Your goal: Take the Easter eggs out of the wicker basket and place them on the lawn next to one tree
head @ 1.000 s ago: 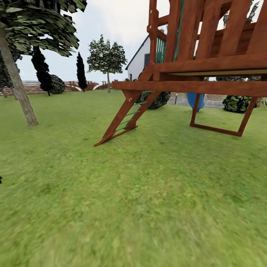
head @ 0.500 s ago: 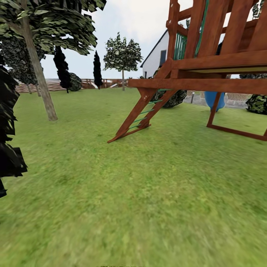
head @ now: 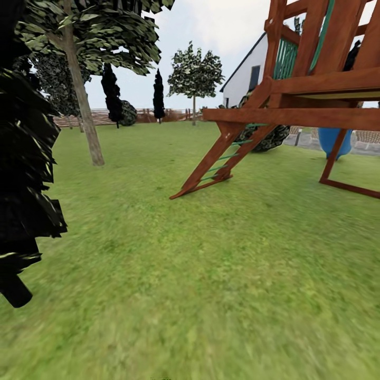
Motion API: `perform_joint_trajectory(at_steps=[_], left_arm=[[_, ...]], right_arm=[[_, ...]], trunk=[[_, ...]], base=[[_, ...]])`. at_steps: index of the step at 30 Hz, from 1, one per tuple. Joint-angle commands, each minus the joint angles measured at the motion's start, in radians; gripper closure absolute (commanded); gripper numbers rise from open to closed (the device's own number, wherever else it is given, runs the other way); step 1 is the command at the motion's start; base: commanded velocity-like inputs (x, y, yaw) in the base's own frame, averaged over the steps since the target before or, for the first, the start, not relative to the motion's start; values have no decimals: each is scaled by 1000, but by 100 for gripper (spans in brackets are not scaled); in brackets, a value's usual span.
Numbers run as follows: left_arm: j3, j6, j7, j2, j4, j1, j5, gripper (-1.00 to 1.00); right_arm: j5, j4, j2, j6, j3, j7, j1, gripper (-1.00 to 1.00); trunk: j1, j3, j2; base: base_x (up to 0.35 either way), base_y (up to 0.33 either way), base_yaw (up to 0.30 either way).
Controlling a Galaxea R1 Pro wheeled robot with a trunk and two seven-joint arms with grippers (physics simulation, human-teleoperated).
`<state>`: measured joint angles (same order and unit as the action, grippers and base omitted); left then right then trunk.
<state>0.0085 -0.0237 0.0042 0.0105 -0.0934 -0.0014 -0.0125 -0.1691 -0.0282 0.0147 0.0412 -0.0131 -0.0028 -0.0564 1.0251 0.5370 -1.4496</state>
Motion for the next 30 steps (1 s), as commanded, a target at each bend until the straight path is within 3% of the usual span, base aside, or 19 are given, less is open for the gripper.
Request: perform_joint_trajectory(at_steps=[1, 11, 22, 27, 30], left_arm=[[1, -2, 0, 0, 0, 0, -1, -100], [1, -2, 0, 0, 0, 0, -1, -100], [3, -2, 0, -1, -1, 0, -2, -100], [59, -2, 1, -1, 0, 0, -1, -100], [74, -2, 1, -1, 1, 0, -1, -100]], right_arm=[[-6, 1, 0, 2, -1, 0, 0, -100], [-9, 1, 2, 4, 0, 0, -1, -100], [-40, -1, 8, 7, -1, 5, 0, -100], [-45, -6, 7, 8, 3, 4, 0, -100], [-45, -7, 6, 8, 2, 4, -1, -100]], trunk=[[0, 2, 0], [0, 14, 0], [0, 16, 0], [0, 16, 0], [0, 16, 0]], base=[[0, 0, 223], [0, 0, 209], [0, 0, 21], [92, 0, 0], [273, 0, 0]])
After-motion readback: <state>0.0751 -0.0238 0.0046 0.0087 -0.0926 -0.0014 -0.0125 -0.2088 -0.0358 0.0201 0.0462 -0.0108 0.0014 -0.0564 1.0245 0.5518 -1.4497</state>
